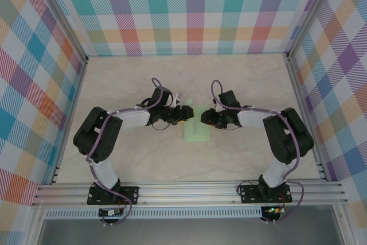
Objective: Fold a paper plane with a square sheet of paper (fold left side to right side)
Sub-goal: First fold in half a square sheet of paper at the center of the table.
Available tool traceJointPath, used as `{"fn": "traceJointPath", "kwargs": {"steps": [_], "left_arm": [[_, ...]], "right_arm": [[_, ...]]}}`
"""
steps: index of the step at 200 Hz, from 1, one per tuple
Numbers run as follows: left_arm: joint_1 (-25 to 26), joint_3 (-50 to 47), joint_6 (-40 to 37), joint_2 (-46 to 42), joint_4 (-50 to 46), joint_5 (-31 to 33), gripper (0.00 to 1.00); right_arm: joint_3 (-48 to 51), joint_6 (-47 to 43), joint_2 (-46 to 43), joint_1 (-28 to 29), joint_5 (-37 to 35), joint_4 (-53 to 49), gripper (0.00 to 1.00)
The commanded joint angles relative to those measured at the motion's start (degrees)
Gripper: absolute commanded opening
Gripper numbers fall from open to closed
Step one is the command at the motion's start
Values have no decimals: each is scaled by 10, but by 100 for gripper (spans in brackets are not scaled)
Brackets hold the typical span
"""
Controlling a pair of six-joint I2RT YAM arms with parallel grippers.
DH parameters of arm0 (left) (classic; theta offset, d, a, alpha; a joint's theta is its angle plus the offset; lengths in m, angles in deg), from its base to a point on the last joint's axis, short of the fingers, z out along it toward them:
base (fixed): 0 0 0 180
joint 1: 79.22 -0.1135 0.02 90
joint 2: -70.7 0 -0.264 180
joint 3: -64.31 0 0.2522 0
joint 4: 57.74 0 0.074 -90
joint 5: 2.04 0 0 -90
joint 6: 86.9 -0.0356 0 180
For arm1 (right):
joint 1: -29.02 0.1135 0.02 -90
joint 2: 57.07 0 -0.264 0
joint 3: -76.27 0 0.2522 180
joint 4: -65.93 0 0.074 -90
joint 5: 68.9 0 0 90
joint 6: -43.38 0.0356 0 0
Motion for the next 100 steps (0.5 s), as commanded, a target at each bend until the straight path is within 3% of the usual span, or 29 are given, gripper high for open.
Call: {"fn": "traceJointPath", "kwargs": {"steps": [1,32,100], "left_arm": [[7,10,5,7,20,-10,59],[8,10,7,11,25,-8,55],[10,7,1,9,19,-2,35]], "right_arm": [[-7,-5,-52,-10,13,8,51],[-12,21,-52,-10,82,54,59],[-28,92,39,-5,179,171,52]]}}
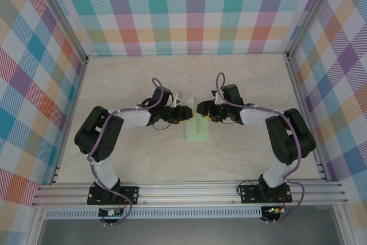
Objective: Fold a paper plane with a square sheet of paper (fold left side to right side)
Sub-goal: First fold in half a square sheet of paper at the center of the table.
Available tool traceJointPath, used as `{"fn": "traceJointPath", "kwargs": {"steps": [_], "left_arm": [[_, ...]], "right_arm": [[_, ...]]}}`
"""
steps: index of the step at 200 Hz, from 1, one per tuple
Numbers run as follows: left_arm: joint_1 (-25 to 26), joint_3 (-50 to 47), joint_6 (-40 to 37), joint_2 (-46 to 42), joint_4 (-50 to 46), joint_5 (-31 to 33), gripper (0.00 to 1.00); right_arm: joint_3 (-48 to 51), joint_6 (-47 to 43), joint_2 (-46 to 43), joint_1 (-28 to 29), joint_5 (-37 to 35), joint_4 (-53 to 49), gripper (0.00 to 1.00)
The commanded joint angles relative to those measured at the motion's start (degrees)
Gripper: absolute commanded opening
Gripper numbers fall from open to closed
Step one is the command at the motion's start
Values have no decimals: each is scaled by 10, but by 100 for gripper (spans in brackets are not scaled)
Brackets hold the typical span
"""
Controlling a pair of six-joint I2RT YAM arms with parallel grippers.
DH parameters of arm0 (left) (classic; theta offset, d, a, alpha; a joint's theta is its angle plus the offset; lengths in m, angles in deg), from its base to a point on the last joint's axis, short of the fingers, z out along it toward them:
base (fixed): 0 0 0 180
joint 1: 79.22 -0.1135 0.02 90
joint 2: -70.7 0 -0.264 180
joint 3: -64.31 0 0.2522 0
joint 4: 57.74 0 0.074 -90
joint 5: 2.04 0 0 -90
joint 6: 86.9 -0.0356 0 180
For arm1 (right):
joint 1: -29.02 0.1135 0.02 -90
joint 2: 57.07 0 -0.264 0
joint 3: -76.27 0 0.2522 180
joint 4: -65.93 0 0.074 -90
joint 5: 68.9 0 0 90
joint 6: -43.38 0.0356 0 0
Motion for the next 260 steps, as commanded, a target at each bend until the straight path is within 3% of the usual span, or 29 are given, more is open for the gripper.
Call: {"fn": "traceJointPath", "kwargs": {"steps": [1,30,59,86,117,159,215,260], "left_arm": [[9,7,-3,2,3,-2,35],[9,4,-4,0,4,-1,31],[9,1,-8,-12,-3,4,31],[9,-1,-40,-47,-49,47,41],[10,0,-63,-75,-110,109,57],[33,25,-43,-31,-117,126,63],[44,65,-21,20,-133,145,65],[52,86,-18,47,-143,145,59]], "right_arm": [[-17,30,25,4,54,65,52],[-26,30,49,9,59,66,44],[-26,13,47,9,43,44,20],[-37,-38,32,7,0,-31,7],[-61,-90,22,6,-68,-125,8],[-68,-102,29,7,-112,-171,10],[-72,-102,35,7,-139,-203,11],[-67,-99,38,7,-141,-197,13]]}}
